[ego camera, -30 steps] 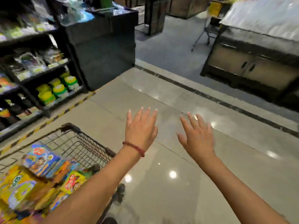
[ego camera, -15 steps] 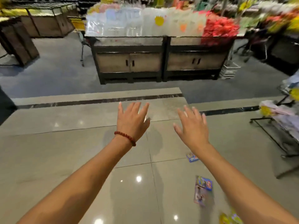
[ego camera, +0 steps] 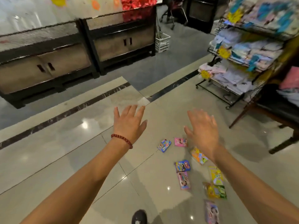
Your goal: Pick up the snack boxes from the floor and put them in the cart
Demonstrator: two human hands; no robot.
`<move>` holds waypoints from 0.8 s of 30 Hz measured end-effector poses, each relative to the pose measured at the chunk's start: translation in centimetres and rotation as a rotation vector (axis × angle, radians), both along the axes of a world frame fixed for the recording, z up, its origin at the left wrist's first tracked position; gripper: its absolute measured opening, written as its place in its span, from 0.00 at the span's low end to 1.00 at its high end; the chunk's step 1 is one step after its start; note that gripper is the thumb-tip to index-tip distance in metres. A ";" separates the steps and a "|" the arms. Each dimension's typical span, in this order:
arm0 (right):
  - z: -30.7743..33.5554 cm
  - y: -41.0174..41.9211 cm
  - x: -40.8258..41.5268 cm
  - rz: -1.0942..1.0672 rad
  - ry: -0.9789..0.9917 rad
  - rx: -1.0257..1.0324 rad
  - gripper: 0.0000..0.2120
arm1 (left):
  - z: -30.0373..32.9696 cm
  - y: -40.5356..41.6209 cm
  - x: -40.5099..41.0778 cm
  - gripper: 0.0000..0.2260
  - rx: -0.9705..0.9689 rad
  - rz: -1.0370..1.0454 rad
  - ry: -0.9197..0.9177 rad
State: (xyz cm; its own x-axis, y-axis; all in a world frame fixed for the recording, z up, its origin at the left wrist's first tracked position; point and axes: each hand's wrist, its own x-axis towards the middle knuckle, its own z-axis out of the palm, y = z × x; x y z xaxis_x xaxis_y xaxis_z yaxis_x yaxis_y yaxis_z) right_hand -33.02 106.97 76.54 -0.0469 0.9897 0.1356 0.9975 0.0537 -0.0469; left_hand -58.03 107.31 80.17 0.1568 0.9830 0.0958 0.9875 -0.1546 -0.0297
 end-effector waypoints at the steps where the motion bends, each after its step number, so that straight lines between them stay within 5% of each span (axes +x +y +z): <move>1: -0.6 1.1 0.6 -0.032 -0.007 -0.015 0.27 | -0.6 1.8 0.4 0.25 -0.008 -0.033 0.006; 13: -13.7 13.0 10.6 -0.190 -0.006 -0.117 0.24 | -13.5 18.5 9.0 0.26 -0.202 -0.189 0.010; 20: -30.1 21.3 14.7 -0.093 -0.023 -0.156 0.22 | -31.6 25.7 13.3 0.28 -0.351 -0.172 0.067; 24: -41.5 24.9 15.4 -0.090 -0.103 -0.322 0.30 | -44.2 27.9 14.6 0.31 -0.442 -0.166 0.084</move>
